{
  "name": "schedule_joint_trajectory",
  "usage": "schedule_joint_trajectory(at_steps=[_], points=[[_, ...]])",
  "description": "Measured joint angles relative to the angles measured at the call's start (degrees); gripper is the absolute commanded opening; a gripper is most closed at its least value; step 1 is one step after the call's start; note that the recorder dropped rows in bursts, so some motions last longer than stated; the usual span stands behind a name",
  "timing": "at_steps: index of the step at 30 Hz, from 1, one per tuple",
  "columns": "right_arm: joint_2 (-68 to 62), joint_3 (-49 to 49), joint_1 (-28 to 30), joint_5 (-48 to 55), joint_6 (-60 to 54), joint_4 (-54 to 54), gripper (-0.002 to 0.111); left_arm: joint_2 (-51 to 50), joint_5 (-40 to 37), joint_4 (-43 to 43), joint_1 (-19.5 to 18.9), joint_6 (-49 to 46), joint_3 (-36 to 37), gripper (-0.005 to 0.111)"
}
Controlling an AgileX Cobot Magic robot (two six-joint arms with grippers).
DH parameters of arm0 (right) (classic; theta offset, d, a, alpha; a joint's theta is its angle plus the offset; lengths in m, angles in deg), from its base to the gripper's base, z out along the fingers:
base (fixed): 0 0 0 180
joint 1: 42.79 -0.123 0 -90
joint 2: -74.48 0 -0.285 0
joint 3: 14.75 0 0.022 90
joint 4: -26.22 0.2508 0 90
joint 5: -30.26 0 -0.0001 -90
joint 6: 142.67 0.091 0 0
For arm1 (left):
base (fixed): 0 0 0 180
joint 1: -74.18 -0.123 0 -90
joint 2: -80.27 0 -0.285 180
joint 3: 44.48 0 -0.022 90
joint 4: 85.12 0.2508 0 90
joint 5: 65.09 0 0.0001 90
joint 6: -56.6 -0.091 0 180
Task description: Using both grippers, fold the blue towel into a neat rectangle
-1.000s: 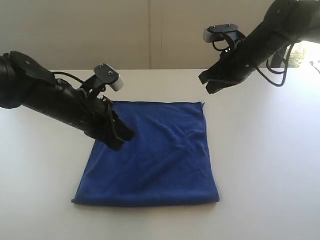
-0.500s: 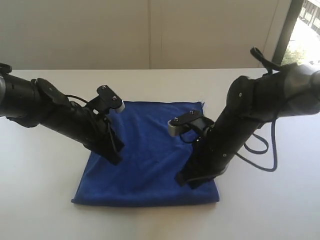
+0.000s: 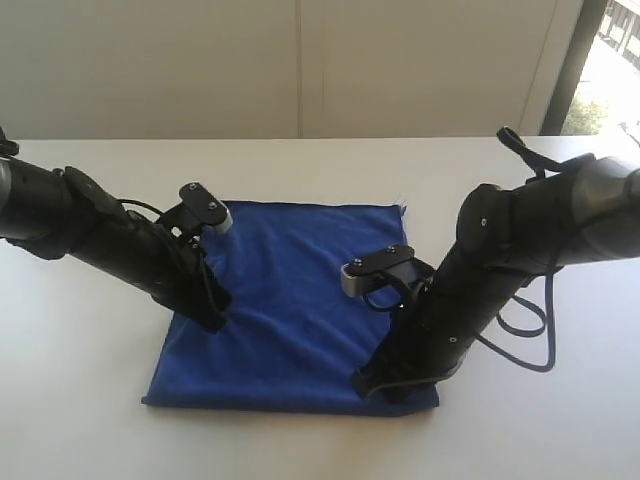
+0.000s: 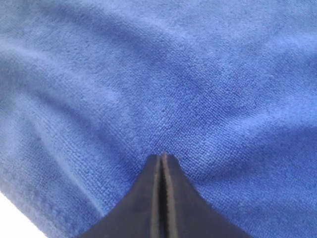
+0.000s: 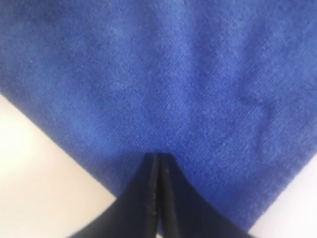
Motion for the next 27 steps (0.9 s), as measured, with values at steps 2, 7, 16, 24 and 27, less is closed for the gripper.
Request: schedule_joint_trajectory(at_steps=[2, 7, 16, 24, 27], points=[[0.2, -0.7, 0.0, -0.6, 0.1, 0.0, 0.000, 0.0, -1.3, -0.1, -1.0, 0.3, 0.0, 0.000], [0.5, -1.3, 0.0, -1.3, 0.2, 0.2, 0.000, 0.0, -4.1, -0.2, -1.9, 0.4, 0.0, 0.000], [3.8, -1.4, 0.0, -0.5, 0.2, -1.1, 0.000, 2.3, -8.4, -0.7, -2.0, 0.4, -2.5, 0.000], [5.5, 4.5, 1.7, -4.8, 0.3, -1.5, 0.000, 4.4, -10.7, 1.7, -2.0, 2.5, -4.0, 0.000], [3.3, 8.0, 4.4, -6.3, 0.5, -1.7, 0.000, 3.4, -12.2, 5.0, -2.0, 5.5, -4.0, 0.000]])
